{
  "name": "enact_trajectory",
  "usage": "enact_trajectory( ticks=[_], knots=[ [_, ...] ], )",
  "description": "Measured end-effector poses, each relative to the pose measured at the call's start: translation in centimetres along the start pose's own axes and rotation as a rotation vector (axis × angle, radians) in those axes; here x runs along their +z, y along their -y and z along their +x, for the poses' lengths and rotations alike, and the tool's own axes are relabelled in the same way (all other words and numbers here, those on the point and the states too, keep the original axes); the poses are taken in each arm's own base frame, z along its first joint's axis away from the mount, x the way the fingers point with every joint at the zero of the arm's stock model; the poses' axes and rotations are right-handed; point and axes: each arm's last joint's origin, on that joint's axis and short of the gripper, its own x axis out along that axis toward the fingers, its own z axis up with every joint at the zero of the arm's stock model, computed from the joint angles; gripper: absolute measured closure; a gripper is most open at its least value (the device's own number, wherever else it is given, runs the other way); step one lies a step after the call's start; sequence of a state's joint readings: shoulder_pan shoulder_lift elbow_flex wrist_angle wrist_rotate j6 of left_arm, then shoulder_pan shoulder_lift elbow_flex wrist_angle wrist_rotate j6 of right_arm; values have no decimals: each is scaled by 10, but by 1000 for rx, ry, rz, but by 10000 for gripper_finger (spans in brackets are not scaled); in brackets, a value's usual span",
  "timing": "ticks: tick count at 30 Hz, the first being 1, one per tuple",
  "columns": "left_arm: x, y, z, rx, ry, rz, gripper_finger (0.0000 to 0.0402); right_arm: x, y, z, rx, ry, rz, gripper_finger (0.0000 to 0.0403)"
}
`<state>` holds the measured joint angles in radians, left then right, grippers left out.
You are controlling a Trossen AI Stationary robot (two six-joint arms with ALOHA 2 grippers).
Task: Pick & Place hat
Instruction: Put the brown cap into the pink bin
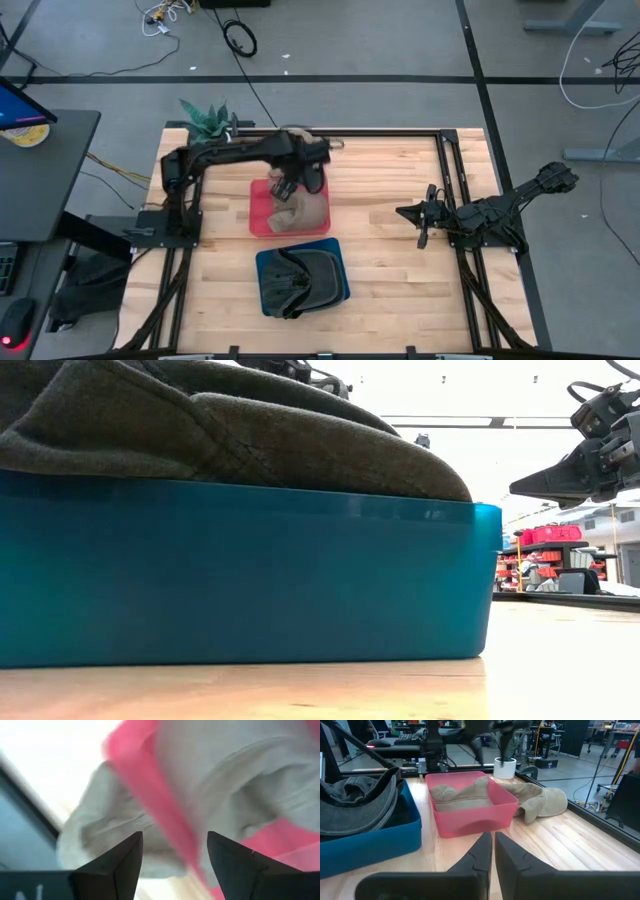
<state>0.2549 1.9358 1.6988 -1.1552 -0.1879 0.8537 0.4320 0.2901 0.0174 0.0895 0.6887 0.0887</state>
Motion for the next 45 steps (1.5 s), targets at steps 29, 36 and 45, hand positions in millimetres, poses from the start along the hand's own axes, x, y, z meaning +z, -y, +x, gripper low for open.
enact_trajectory(
  ticks=[29, 36, 45],
  knots=[
    [-66, -72, 72, 206, 106, -381, 179, 0, 0, 0, 0, -1, 0, 378],
    [-78, -81, 104, 228, -3, -405, 179, 0, 0, 0, 0, 0, 0, 378],
    [-101, -86, 109, 169, 5, -520, 179, 0, 0, 0, 0, 0, 0, 378]
  ],
)
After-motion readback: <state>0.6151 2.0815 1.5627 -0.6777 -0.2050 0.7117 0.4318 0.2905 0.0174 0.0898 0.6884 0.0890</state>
